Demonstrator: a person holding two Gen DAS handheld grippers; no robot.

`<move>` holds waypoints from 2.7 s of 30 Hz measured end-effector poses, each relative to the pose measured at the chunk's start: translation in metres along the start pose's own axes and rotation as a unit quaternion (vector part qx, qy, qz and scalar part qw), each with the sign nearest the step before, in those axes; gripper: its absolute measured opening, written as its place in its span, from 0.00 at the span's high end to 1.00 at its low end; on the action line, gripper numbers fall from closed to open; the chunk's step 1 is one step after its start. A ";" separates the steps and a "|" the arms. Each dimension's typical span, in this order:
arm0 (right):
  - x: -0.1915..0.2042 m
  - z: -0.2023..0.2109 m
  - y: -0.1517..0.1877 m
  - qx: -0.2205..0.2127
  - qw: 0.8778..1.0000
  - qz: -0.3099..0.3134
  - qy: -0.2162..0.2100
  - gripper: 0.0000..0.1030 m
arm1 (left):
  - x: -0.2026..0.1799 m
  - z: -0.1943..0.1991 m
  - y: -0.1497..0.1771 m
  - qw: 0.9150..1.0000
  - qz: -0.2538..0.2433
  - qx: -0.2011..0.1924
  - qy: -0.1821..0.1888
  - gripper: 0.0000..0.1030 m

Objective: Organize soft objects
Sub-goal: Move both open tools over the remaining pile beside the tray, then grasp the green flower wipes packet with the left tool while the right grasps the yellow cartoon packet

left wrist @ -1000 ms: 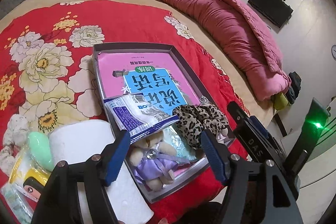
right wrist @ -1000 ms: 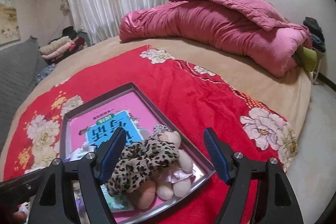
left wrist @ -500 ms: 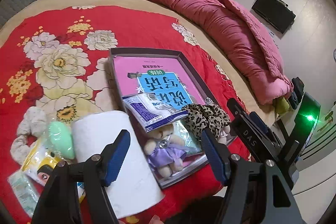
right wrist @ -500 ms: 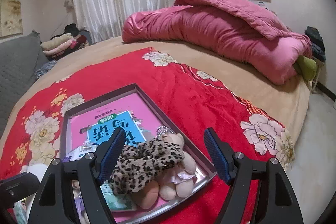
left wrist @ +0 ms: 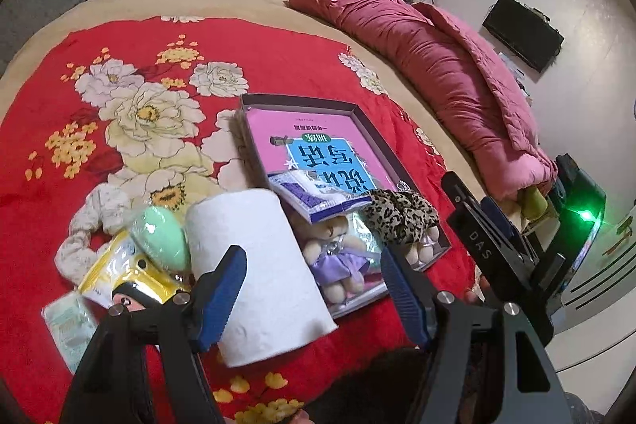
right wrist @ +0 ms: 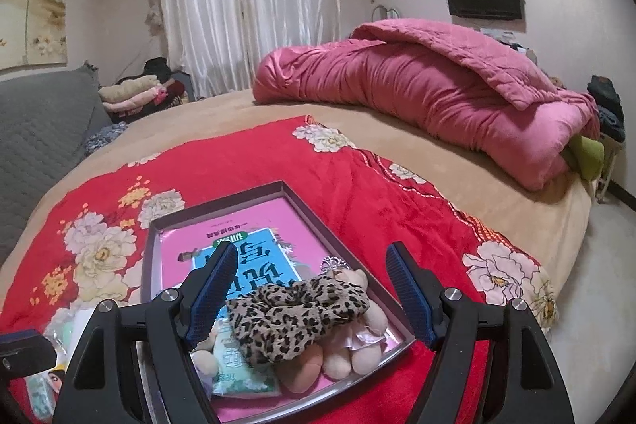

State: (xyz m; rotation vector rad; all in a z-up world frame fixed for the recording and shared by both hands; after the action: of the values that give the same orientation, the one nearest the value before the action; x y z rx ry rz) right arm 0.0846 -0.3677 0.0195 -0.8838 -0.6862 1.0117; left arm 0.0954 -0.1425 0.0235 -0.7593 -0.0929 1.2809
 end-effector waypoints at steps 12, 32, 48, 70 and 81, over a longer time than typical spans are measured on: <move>0.025 0.021 0.004 0.004 0.999 0.048 -0.002 0.24 | 0.026 0.027 0.003 1.000 -0.006 -0.007 -0.023 0.32; 0.181 0.087 0.040 0.062 0.951 0.205 -0.223 0.24 | 0.206 0.042 0.015 0.980 0.144 0.082 -0.115 0.32; 0.249 0.067 0.120 0.117 0.902 0.351 -0.223 0.24 | 0.203 -0.001 0.047 0.968 0.159 0.172 -0.088 0.32; 0.285 0.018 0.163 0.130 0.867 0.457 -0.148 0.24 | 0.240 -0.007 0.049 0.960 0.229 0.153 -0.043 0.45; 0.284 -0.010 0.166 0.130 0.872 0.440 -0.171 0.76 | 0.253 -0.001 0.041 0.959 0.246 0.138 -0.031 0.45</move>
State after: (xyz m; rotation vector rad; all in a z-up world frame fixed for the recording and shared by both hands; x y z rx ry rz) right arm 0.1318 -0.0673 -0.1053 -0.7810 -0.3992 2.0684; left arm 0.1425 0.0842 -0.0864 -0.5133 0.2354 1.7465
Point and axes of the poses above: each gripper's, at about its wrist camera, not at the fingertips, and z roughly against the way its jaws point, x to its left, y to its underside, the point moved 1 cm from there along -z, roughly the way its jaws point, and after that the axes turned 4 degrees about -y, right-handed, at the moved point
